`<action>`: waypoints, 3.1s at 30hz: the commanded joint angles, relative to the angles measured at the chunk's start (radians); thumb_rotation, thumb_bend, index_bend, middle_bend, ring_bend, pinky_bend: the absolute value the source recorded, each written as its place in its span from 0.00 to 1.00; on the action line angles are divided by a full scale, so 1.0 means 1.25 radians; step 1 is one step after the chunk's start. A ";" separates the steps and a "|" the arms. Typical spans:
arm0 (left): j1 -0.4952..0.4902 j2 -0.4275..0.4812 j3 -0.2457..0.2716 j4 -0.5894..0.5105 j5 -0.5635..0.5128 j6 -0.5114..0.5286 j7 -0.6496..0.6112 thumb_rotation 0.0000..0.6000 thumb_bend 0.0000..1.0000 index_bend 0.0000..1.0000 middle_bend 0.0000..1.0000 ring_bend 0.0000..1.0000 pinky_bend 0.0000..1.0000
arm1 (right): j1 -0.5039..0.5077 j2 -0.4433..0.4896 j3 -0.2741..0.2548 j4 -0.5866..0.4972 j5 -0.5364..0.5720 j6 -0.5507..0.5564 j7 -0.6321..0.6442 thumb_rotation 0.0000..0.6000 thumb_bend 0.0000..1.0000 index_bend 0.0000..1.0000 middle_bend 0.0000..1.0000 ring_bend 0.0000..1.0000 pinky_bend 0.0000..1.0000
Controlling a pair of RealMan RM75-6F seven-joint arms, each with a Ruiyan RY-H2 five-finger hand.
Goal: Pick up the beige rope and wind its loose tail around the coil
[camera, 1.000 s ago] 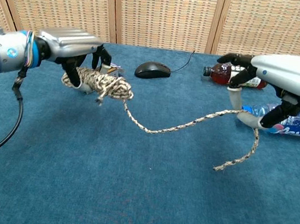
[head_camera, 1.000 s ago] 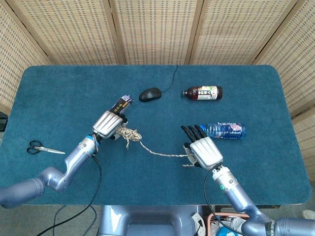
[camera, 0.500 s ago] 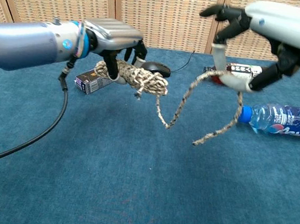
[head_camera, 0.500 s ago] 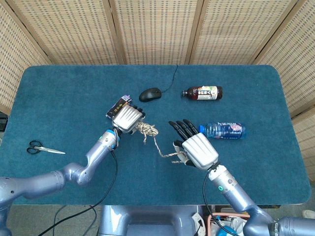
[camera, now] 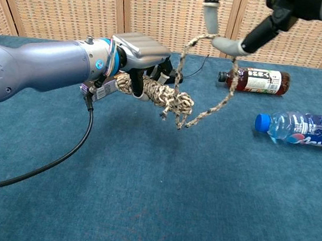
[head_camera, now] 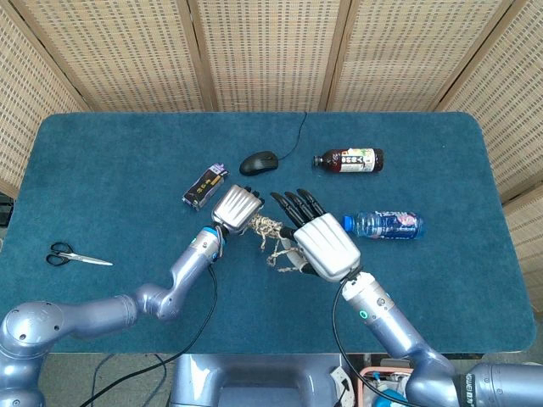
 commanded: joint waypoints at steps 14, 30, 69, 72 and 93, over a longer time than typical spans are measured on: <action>-0.032 -0.041 0.013 0.004 -0.075 0.024 0.065 1.00 0.32 0.60 0.46 0.41 0.54 | 0.130 -0.063 0.094 0.032 0.181 -0.022 -0.061 1.00 0.45 0.68 0.00 0.00 0.02; -0.025 -0.028 0.037 -0.021 -0.036 0.025 0.016 1.00 0.32 0.61 0.46 0.41 0.54 | 0.196 -0.090 0.121 0.165 0.263 -0.033 -0.055 1.00 0.46 0.68 0.00 0.00 0.02; 0.076 0.169 0.104 -0.157 0.323 0.058 -0.441 1.00 0.32 0.62 0.48 0.42 0.54 | 0.247 -0.103 0.090 0.509 0.437 -0.217 0.099 1.00 0.45 0.69 0.00 0.00 0.02; 0.076 0.181 0.095 -0.160 0.322 0.047 -0.477 1.00 0.32 0.62 0.48 0.42 0.54 | 0.243 -0.103 0.085 0.519 0.434 -0.237 0.120 1.00 0.45 0.69 0.00 0.00 0.02; 0.079 0.187 0.001 -0.156 0.213 0.052 -0.551 1.00 0.32 0.64 0.51 0.44 0.57 | 0.176 -0.098 0.011 0.531 0.309 -0.263 0.227 1.00 0.45 0.69 0.00 0.00 0.02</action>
